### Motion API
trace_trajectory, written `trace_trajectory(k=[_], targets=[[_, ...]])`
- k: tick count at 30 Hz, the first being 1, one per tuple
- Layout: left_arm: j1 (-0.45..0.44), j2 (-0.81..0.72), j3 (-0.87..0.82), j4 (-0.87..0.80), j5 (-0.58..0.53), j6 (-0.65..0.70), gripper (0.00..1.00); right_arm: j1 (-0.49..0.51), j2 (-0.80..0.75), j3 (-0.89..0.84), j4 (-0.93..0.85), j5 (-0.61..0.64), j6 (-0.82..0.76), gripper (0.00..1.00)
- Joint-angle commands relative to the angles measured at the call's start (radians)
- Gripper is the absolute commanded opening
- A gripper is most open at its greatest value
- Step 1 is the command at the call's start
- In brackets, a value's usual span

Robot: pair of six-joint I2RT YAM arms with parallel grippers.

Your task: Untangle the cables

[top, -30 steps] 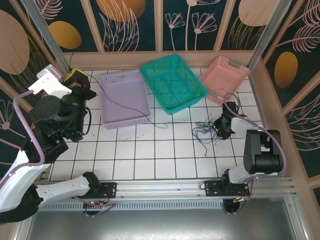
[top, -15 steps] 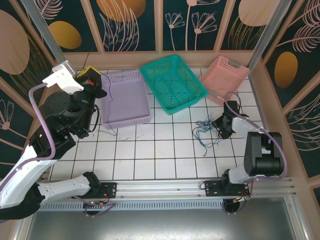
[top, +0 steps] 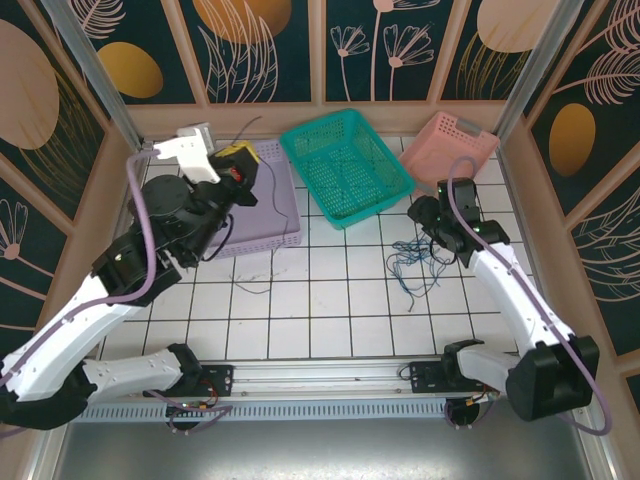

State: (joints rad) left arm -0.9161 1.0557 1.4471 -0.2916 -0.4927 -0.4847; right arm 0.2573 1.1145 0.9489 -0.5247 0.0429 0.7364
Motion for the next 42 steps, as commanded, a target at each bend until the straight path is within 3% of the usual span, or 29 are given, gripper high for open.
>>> trace_trajectory(k=[1,6,8,11,15,23,28,31,38,39,42], targets=[[0.001,0.039,-0.007,0.039,0.143,-0.02,0.0,0.067,-0.102,0.017,0.113,-0.121,-0.092,0.63],[0.003,0.115,0.012,0.046,0.197,-0.069,0.0,0.226,-0.215,0.012,0.317,-0.304,-0.174,0.62],[0.003,0.149,0.042,0.025,0.197,-0.085,0.0,0.307,-0.23,0.005,0.353,-0.322,-0.21,0.63],[0.004,0.19,0.078,0.013,0.215,-0.105,0.0,0.467,-0.265,-0.058,0.439,-0.249,-0.292,0.68],[0.005,0.223,0.119,-0.002,0.235,-0.129,0.0,0.647,-0.256,-0.133,0.591,-0.053,-0.408,0.75],[0.006,0.239,0.124,-0.018,0.256,-0.15,0.0,0.683,-0.094,-0.044,0.711,0.035,-0.441,0.75],[0.006,0.239,0.12,-0.004,0.263,-0.155,0.0,0.67,-0.019,0.021,0.709,0.13,-0.434,0.7],[0.005,0.242,0.118,-0.003,0.263,-0.153,0.0,0.663,0.021,0.07,0.724,0.111,-0.437,0.56],[0.009,0.248,0.121,-0.006,0.25,-0.146,0.0,0.663,0.032,0.131,0.628,0.127,-0.403,0.04],[0.01,0.25,0.121,-0.006,0.249,-0.147,0.0,0.663,0.024,0.131,0.615,0.125,-0.4,0.0],[0.018,0.251,0.121,-0.007,0.243,-0.151,0.0,0.664,0.007,0.134,0.584,0.117,-0.391,0.0]])
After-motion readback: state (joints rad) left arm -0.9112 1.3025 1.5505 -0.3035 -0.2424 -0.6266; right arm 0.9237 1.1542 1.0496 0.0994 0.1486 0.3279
